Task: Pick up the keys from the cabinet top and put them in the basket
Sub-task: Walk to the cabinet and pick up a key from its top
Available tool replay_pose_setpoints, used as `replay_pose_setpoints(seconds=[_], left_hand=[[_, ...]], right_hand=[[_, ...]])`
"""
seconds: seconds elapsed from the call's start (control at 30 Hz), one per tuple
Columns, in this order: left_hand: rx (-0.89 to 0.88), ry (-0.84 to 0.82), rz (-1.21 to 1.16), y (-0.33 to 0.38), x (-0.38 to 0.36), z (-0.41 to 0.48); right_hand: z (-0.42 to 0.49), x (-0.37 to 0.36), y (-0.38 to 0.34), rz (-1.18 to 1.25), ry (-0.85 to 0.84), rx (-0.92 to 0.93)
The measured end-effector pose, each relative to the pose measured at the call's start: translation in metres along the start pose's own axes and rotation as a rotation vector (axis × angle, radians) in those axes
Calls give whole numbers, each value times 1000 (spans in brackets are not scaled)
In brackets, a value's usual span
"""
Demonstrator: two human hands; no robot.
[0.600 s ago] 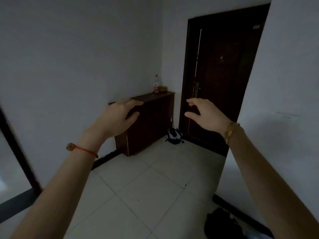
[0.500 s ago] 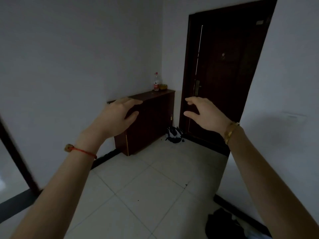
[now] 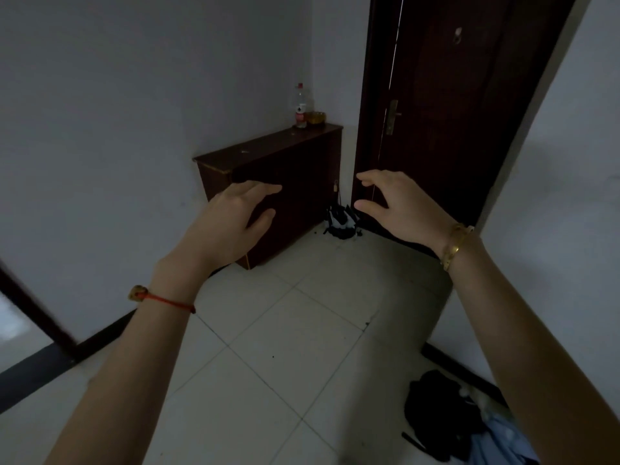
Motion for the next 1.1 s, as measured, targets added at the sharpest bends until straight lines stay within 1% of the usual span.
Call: replay_pose_setpoints(seconds=[0.17, 0.33, 0.6, 0.8, 1.1], left_hand=[[-10, -42, 4, -16, -42, 38], [-6, -73, -1, -32, -81, 97], [33, -51, -4, -58, -128, 192], [100, -61, 11, -83, -155, 232], [175, -64, -14, -131, -192, 276]], right_hand=[[33, -28, 41, 18, -46, -14], [79, -46, 92, 23, -73, -30], [163, -57, 162, 29, -102, -17], [216, -77, 192, 43, -155, 18], [284, -127, 227, 95, -213, 29]])
Point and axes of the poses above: each hand's wrist, its own z-axis towards the middle knuckle, its own x-axis out of the back of the hand, y = z × x, the point moved 4 cm from there along z, towards the middle knuckle, and after that the axes turned 1 degree about x, right-handed, at the moved point
